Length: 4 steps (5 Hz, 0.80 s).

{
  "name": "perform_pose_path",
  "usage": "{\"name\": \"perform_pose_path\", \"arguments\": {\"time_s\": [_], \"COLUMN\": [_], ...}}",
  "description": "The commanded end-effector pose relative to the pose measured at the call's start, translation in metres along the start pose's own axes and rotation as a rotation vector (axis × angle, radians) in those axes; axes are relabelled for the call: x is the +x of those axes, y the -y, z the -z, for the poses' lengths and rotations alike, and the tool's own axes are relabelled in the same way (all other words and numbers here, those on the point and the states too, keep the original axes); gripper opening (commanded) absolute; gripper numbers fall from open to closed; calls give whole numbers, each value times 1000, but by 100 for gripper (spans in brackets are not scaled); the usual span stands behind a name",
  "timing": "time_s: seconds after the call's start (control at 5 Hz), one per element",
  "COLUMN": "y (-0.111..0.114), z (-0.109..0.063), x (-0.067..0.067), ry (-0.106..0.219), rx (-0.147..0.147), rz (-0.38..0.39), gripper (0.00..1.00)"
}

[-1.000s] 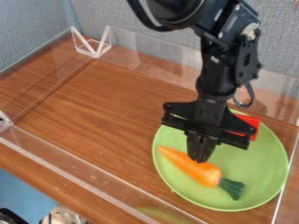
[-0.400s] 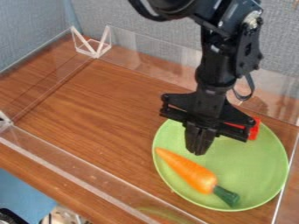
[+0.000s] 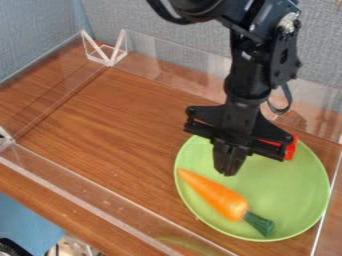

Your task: Put the carrot on the green plate

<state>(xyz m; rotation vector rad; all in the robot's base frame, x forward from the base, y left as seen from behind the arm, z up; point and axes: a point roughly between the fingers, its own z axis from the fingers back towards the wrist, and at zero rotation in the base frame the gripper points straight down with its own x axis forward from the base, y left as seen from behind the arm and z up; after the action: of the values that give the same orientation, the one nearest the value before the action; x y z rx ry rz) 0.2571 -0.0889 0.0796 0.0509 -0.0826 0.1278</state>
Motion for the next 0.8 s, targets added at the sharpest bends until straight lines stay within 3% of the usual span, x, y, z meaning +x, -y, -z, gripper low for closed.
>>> {"name": "perform_pose_path", "arguments": {"time_s": [0.0,0.6], "y": [1,-2], "z": [-16,-14], "x": [4,4], "ry": [60,69], "rx": [-31,-27], "rz": [2,10], "gripper": [0,0]}}
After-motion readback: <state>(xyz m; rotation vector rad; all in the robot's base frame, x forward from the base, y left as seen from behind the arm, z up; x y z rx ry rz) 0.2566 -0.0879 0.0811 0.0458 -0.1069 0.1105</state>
